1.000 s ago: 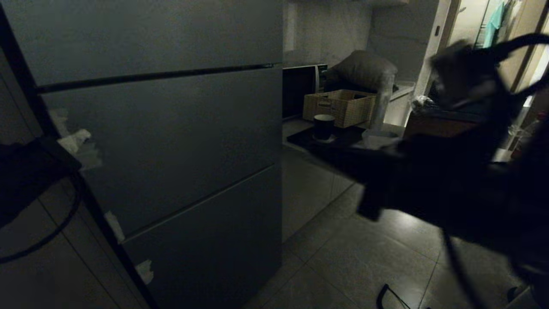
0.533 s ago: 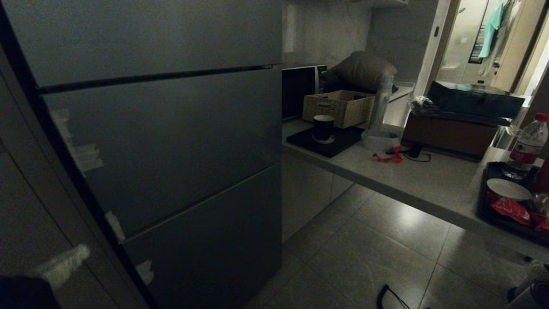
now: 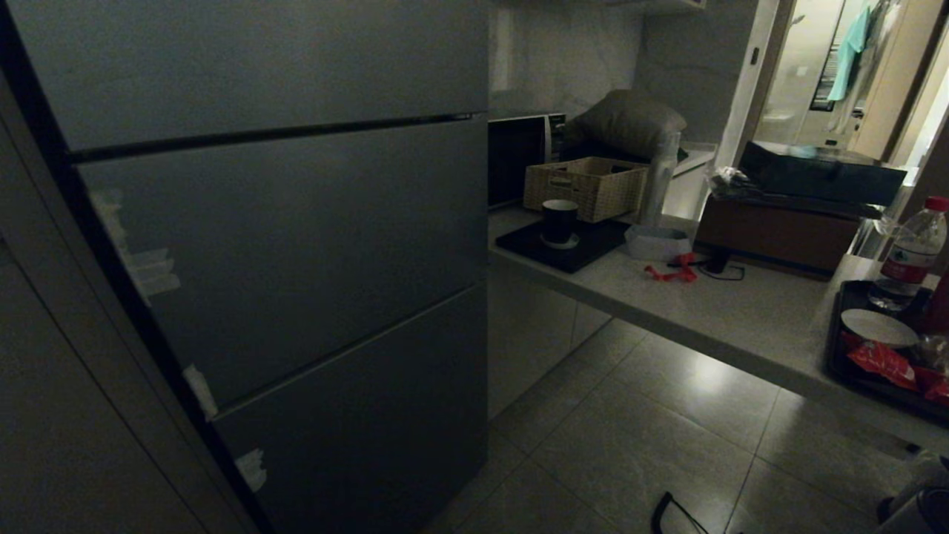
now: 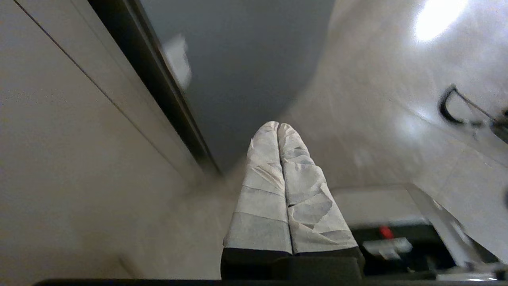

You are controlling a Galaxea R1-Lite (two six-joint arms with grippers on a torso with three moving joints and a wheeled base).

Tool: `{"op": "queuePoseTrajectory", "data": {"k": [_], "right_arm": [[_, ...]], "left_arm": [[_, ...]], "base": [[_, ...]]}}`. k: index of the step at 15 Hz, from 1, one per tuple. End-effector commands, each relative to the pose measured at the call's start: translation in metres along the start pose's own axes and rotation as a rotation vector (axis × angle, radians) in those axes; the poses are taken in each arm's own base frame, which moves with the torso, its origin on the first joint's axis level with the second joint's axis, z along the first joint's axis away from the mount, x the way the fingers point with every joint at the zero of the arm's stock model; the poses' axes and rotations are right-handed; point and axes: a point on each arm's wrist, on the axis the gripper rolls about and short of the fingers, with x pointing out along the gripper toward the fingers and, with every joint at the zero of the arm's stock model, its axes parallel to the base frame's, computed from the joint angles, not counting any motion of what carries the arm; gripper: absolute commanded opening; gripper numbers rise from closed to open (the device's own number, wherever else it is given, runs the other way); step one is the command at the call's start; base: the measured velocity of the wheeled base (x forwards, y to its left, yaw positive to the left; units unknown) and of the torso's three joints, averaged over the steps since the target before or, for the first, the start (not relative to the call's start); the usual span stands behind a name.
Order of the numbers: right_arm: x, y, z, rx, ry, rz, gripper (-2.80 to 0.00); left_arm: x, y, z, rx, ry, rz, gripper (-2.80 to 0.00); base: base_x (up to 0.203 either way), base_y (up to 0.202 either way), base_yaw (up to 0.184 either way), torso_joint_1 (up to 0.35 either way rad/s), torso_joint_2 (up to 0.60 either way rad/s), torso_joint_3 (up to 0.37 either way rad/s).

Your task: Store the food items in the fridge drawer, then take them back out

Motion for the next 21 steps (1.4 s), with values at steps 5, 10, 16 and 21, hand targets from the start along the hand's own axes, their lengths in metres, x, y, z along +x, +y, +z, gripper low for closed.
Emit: {"op": "queuePoseTrajectory", "data": {"k": [5,10,16,21], "right_arm": [[-0.001,0.005,-0.015,0.013,-0.118,0.085,-2.80],[-0.001,0.005,-0.015,0.039,-0.118,0.084,-2.80],[-0.001,0.005,-0.015,0.042,-0.116,0.072,-2.80],[-0.001,0.005,-0.015,0.038,-0.116,0.070,-2.80]], "left_arm": [[-0.037,-0.003,-0.027,0.053,-0.447,0.002,-2.80],[-0.036,-0.002,-0.028,-0.081,-0.424,0.007,-2.80],[-0.036,-0.002,-0.028,-0.086,-0.422,0.007,-2.80],[-0.036,-0.002,-0.028,-0.086,-0.422,0.007,-2.80]], "base": [[0.000,0.000,0.000,0.000,0.00,0.000],[0.000,0.000,0.000,0.000,0.00,0.000],[0.000,0.000,0.000,0.000,0.00,0.000],[0.000,0.000,0.000,0.000,0.00,0.000]]}}
